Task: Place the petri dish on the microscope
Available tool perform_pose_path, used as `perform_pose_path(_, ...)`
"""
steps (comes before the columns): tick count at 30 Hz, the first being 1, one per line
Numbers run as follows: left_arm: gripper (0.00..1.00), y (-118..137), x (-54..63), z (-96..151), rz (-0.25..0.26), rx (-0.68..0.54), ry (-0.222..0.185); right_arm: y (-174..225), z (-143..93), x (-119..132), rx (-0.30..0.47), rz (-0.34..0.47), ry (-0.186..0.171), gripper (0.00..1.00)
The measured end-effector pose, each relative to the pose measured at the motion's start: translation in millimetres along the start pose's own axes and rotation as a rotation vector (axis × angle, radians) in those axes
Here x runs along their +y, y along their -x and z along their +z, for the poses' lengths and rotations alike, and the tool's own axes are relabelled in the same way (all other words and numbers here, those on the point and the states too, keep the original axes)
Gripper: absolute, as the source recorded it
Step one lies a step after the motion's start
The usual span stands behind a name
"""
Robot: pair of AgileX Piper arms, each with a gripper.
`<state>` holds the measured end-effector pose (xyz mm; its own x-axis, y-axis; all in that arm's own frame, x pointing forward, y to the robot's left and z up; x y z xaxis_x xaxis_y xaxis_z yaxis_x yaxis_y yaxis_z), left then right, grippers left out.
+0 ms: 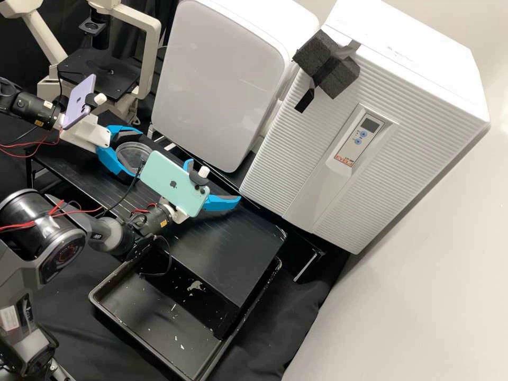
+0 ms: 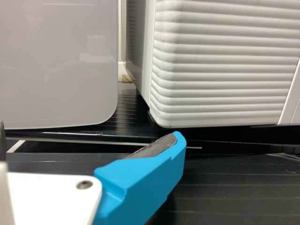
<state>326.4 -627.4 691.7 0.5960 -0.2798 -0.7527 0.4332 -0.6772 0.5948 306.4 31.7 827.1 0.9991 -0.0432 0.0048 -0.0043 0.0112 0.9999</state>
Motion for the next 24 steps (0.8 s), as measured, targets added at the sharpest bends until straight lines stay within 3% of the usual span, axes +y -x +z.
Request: perform_pose_path(24, 0.00, 1.3, 1.2, -4.4, 0.007, 0.012, 0.010, 0.0, 0.0, 0.0, 0.000, 0.000, 0.000, 1.00)
